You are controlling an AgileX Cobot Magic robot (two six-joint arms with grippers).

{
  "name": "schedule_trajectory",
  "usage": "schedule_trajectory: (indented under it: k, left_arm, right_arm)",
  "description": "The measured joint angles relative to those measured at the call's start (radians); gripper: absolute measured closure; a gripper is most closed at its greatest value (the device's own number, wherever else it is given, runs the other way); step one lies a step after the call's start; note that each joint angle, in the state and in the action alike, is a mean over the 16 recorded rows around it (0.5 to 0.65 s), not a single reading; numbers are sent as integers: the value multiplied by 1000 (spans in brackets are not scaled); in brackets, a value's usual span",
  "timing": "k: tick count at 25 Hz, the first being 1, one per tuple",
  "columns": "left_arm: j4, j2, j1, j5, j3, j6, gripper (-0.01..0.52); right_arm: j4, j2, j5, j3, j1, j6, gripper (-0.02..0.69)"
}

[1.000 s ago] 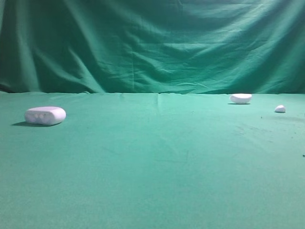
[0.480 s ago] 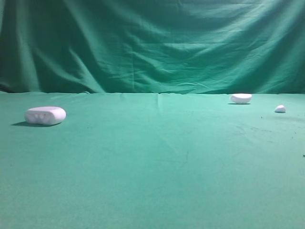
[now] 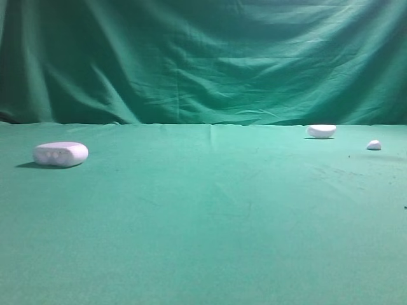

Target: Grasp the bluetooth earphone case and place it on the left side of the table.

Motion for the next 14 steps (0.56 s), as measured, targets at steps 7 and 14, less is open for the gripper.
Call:
schedule_trajectory:
  k: [7,14]
  left_arm:
    - [0,0,0,0,0,0,514]
    - [0,0,0,0,0,0,514]
  right_arm:
    - [3,0,1,0,0,22,665]
    - [3,0,1,0,0,23,665]
